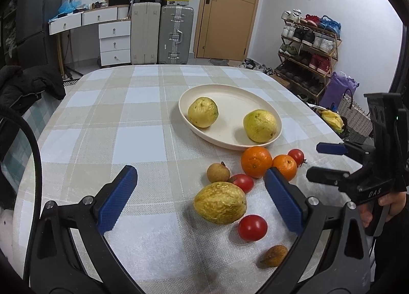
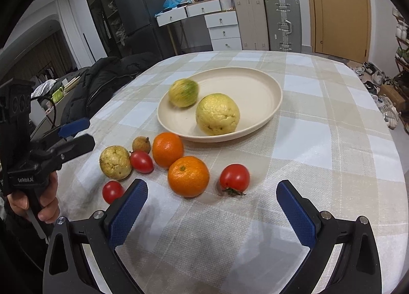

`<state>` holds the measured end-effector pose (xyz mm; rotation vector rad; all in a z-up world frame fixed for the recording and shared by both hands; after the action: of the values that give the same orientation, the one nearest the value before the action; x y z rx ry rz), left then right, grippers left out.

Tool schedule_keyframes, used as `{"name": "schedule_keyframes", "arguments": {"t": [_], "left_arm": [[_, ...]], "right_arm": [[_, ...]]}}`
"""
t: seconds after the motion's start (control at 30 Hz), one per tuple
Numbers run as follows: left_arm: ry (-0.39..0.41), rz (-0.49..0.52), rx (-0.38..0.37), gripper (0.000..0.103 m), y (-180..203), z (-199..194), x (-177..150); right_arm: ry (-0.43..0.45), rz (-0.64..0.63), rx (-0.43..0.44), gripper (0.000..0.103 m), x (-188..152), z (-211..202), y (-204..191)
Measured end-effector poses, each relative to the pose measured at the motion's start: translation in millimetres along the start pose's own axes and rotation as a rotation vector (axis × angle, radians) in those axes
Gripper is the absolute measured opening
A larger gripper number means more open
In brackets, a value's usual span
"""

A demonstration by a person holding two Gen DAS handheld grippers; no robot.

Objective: Organize fruits
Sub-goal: 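Move the right tool toward a red tomato while the left tool nears the wrinkled passion fruit, then grasp the red tomato with the right tool while the left tool grasps the wrinkled passion fruit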

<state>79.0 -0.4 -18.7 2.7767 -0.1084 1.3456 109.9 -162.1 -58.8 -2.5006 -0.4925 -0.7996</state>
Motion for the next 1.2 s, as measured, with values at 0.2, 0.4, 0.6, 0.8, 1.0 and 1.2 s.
{"name": "schedule_keyframes", "arguments": {"t": [0.2,0.4,0.6,0.8,1.0,1.2], "left_arm": [[-0.028,0.016,-0.005,0.099,5,11,-4],[-0.05,0.03,-0.001,0.099,9,18,-6],[-0.062,0.026,-0.002,0.099,8,22,-9],[-0.082,0.025,-0.007,0.099,9,27,-12],[-0.1,0.015,-0.009,0.099,7,33,-13],[-0.107,-0.004,-0.012,0.099,3,33,-14]], "right_arm": [[0.017,0.029,-0.099,0.103,4,2,16],[0.017,0.026,-0.134,0.103,5,5,21],[0.015,0.013,-0.147,0.103,4,9,19],[0.001,0.016,-0.171,0.103,3,13,23],[-0.023,0.02,-0.187,0.102,1,17,27],[-0.044,-0.006,-0.187,0.091,1,22,25]]}}
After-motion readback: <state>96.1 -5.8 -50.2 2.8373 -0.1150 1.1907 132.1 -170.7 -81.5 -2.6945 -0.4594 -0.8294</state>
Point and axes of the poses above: each gripper's, at about its wrist camera, not at the fingertips, and z roughly the way its jaws point, y to its right, x to its top, the point moved 2 cm from there along z, roughly the way its jaws point, and after that the axes turned 10 degrees about z, right-handed, at the moved point
